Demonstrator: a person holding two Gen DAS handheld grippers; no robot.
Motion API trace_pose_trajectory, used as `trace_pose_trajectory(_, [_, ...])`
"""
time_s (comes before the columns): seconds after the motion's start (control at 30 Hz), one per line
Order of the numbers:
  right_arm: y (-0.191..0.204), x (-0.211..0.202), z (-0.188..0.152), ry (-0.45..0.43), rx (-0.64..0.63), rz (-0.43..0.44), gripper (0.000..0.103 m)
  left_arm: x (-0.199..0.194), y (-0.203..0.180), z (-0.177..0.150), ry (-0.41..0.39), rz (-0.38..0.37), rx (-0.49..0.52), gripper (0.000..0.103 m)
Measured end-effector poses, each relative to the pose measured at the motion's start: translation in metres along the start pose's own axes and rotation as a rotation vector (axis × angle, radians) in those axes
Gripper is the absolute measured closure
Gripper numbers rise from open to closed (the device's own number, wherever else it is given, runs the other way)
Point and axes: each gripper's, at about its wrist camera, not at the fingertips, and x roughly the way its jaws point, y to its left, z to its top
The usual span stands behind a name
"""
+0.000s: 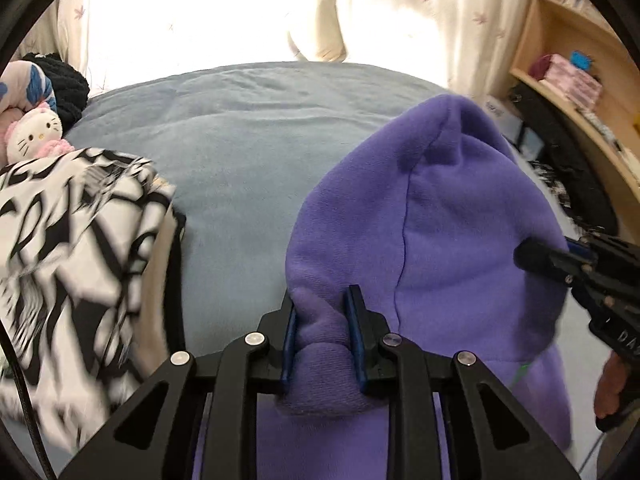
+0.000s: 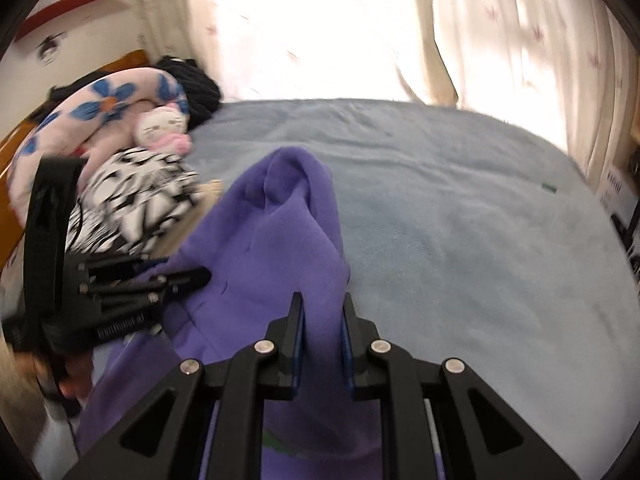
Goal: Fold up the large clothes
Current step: 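Fold the hood down over the folded body with both tools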
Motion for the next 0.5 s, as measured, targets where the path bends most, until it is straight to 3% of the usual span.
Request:
trace_pose_trajectory(0.23, [0.052,-0.071,-0.062,-0.03,-0.178,-0.124,0.083,-0.069,-0.019,-0.072,0.058,-0.081,0.004,0.081])
trace_pose_trajectory(0.3, [0.063,-0.083,-0.079,-0.011,-0.203,-0.128,0.08,-0.077,-0.021,-0.099,0.101,-0.089,0.007,0.081])
trace_pose_trajectory(0.43, [0.078,-0.109,-0.113,0.023,-0.219,-0.103,0.061,-0.084,-0.016,-0.154,0.203,-0.103,0.001,0.081])
trace_pose_trajectory(0.5, [0.083,-0.119,-0.127,0.047,-0.2,-0.074,0.06,-0.088,-0.011,-0.172,0.242,-0.117,-0.021,0.081])
